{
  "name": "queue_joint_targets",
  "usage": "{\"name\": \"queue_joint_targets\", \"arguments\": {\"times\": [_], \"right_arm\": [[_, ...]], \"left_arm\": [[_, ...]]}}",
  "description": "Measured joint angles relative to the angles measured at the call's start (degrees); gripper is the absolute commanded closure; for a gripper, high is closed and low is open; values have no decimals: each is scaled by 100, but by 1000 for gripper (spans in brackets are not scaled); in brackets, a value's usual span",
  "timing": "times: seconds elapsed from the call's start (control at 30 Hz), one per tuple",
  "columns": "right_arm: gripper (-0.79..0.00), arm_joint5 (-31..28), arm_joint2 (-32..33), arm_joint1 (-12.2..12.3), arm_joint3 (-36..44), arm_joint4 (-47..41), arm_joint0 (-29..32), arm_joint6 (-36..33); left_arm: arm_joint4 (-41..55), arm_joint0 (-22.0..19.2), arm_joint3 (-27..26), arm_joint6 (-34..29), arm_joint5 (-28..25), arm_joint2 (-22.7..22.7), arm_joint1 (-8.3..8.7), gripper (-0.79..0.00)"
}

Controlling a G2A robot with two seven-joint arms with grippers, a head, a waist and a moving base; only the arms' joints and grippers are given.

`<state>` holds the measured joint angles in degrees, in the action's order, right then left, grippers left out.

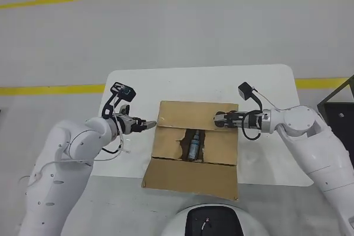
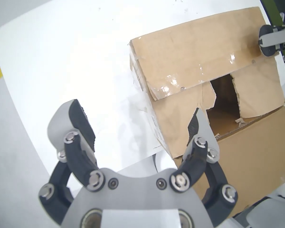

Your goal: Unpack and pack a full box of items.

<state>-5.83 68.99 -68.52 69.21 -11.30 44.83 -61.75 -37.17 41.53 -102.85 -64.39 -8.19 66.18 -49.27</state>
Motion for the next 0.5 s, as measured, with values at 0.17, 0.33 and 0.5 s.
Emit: {"name": "queue_joint_targets", "arguments": {"times": [0.17,0.33,0.5], "right_arm": [[0,-28,-27,7,-47,-61,-12,0],[0,-88,-54,10,-120,-156,-21,-41],[0,-122,-114,10,-177,-228,-57,-125]], "left_arm": [[-359,513,-353,46,-1111,533,177,-785],[-258,1100,-701,68,-1787,1184,324,-785],[-232,1193,-741,78,-1827,1283,340,-785]]}}
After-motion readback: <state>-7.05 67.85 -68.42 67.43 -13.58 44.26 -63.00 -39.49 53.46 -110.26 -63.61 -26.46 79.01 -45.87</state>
